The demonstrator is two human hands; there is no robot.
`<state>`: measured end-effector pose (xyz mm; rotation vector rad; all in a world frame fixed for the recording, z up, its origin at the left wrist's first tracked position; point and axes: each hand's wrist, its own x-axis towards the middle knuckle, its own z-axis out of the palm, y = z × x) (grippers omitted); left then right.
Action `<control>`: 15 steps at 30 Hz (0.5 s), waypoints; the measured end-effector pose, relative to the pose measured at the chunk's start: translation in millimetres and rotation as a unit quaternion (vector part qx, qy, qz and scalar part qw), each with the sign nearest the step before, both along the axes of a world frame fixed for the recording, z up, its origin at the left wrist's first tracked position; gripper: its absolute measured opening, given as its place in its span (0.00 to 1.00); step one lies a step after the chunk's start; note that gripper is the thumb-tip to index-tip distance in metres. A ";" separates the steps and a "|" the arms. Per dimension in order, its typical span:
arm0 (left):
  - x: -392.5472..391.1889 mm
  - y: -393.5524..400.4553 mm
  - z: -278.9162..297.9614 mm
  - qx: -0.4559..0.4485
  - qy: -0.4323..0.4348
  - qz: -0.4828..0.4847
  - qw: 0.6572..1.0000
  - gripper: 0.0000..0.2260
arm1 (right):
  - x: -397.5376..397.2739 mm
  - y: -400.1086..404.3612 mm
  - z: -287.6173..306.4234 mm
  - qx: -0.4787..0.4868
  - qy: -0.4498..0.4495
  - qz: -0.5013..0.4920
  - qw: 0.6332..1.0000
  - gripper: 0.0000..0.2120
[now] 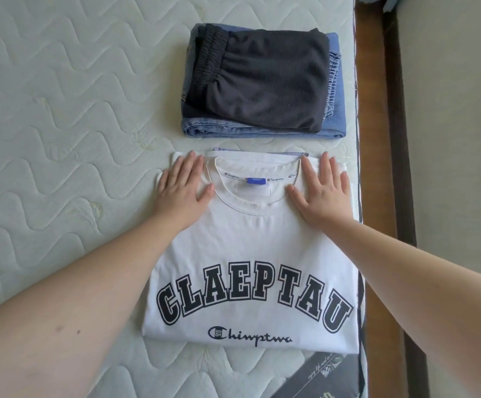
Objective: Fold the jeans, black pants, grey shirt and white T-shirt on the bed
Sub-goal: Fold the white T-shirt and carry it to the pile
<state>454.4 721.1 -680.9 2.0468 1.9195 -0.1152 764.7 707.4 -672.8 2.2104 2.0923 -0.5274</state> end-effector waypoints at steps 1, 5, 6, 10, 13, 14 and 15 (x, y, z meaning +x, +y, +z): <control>-1.2 1.2 4.8 -0.007 -0.001 -0.004 1.000 0.31 | -0.2 1.4 3.5 -0.009 -0.003 0.002 1.000 0.35; 20.1 -31.4 28.8 0.065 -0.003 0.015 0.998 0.30 | -16.7 -18.9 18.0 0.028 -0.042 -0.007 0.999 0.34; 33.5 -49.1 34.0 0.078 -0.013 0.021 0.997 0.30 | -28.4 -32.9 21.3 0.043 -0.027 -0.013 0.999 0.33; 92.4 -133.4 41.7 0.085 -0.053 0.031 0.994 0.29 | -82.7 -108.5 25.6 0.046 0.047 -0.034 0.997 0.31; 102.8 -185.0 33.7 0.072 -0.036 0.052 0.995 0.26 | -103.7 -159.4 17.4 0.018 0.039 -0.032 0.999 0.29; 99.2 -197.0 29.1 0.063 -0.017 0.039 0.997 0.26 | -104.3 -171.6 14.8 0.018 0.039 -0.030 0.999 0.29; 94.8 -205.0 24.8 0.053 0.001 0.016 0.998 0.27 | -102.3 -181.3 12.9 0.025 0.038 -0.019 0.999 0.28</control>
